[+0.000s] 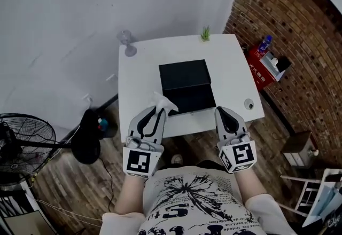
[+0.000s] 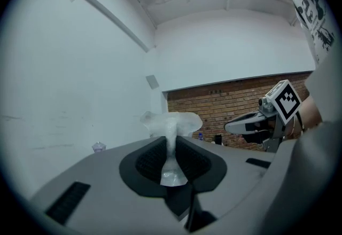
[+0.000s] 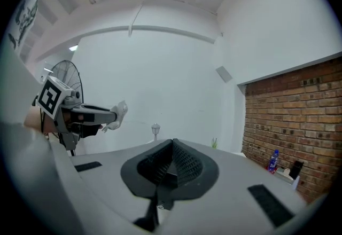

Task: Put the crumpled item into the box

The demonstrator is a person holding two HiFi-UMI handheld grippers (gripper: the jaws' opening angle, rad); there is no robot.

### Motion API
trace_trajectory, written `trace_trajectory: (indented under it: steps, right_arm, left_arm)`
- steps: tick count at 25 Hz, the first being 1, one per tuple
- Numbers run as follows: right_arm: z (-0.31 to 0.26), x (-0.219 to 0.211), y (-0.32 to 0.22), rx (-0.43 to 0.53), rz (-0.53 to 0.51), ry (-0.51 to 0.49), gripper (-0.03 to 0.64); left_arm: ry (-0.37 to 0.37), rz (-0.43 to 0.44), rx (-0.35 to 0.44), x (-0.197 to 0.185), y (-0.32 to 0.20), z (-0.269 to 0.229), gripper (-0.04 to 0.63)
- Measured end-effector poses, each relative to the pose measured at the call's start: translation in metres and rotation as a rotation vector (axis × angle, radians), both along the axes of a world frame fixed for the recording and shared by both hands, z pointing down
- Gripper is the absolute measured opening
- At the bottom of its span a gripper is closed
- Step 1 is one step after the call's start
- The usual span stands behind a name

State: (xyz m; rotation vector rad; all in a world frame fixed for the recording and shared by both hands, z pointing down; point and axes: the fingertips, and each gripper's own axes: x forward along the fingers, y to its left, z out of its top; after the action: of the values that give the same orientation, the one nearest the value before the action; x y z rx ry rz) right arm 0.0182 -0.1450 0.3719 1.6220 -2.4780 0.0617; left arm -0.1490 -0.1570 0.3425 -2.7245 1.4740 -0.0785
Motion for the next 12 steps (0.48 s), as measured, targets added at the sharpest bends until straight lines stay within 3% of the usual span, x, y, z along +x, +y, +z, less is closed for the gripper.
trace_trajectory:
  steps: [4,12]
  right_arm:
    - [0.007,0.002,-0.033,-0.013,-0.025,0.002,0.015]
    - [0.015,0.011,-0.088,-0.031,-0.127,0.011,0.015]
  left_arm:
    - [-0.024,0.024,-0.026,0.007,-0.028,0.014,0.066]
    - [-0.249,0.089,-0.131,0.038,-0.069,0.058,0.066]
